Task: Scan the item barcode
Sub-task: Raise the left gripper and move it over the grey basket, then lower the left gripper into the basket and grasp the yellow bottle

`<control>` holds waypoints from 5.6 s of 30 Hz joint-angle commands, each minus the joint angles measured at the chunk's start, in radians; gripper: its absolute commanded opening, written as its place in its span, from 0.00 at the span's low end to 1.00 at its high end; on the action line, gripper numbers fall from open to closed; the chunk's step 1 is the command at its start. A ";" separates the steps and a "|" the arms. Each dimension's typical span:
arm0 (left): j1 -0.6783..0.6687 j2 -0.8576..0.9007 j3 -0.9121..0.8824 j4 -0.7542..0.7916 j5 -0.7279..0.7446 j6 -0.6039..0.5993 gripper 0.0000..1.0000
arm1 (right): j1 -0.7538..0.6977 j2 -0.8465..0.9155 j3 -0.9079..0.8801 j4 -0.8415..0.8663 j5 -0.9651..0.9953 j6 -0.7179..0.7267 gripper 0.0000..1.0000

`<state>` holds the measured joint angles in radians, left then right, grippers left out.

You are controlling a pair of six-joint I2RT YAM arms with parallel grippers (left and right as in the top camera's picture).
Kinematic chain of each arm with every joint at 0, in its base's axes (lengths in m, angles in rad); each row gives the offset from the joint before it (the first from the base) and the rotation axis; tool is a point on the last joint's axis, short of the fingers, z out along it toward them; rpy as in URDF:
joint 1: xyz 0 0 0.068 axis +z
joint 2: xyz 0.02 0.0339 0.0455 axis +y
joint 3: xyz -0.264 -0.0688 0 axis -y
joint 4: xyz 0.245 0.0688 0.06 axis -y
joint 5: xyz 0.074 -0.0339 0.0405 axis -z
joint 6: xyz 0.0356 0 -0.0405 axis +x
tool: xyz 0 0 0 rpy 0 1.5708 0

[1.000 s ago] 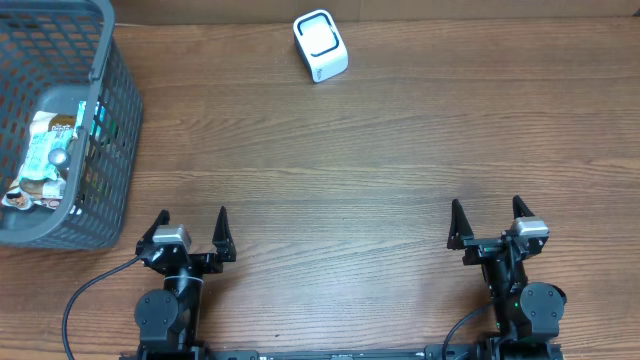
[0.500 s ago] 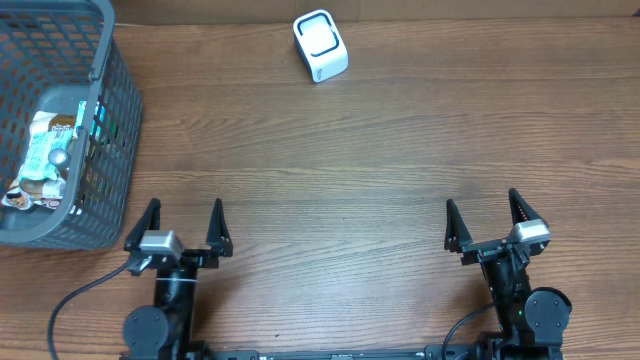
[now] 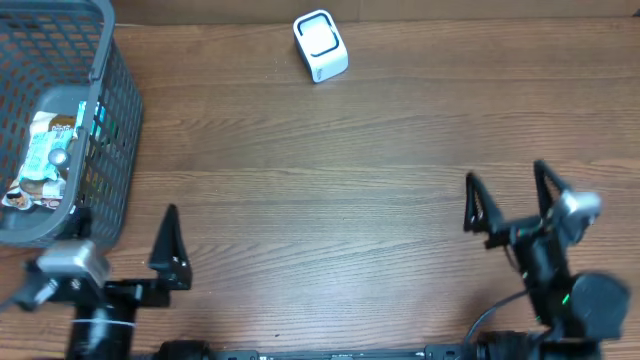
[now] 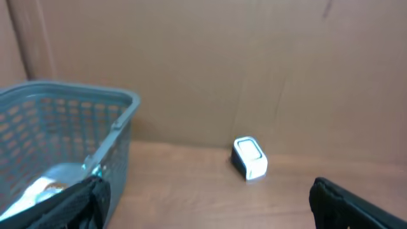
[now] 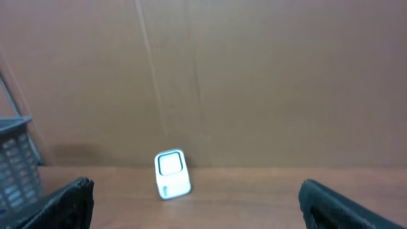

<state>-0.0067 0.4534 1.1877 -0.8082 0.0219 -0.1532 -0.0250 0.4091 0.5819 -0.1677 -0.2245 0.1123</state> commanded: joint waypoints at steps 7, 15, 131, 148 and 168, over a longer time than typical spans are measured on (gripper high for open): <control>-0.007 0.580 0.732 -0.697 -0.023 0.011 0.99 | -0.003 0.607 0.759 -0.439 -0.041 -0.042 1.00; -0.006 0.818 0.862 -0.724 -0.063 0.010 1.00 | -0.003 0.974 1.130 -0.621 -0.052 -0.040 1.00; 0.534 1.248 0.861 -0.575 -0.055 0.102 0.99 | -0.048 1.073 1.132 -1.084 0.164 -0.031 1.00; 0.591 1.557 0.861 -0.599 0.041 0.185 0.96 | -0.048 1.073 1.132 -1.084 0.164 -0.031 1.00; 0.587 1.652 0.842 -0.624 0.005 0.164 0.61 | -0.048 1.073 1.132 -1.084 0.164 -0.031 1.00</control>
<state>0.5842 2.0968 2.0354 -1.4284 0.0406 0.0257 -0.0708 1.4952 1.6924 -1.2533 -0.0704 0.0784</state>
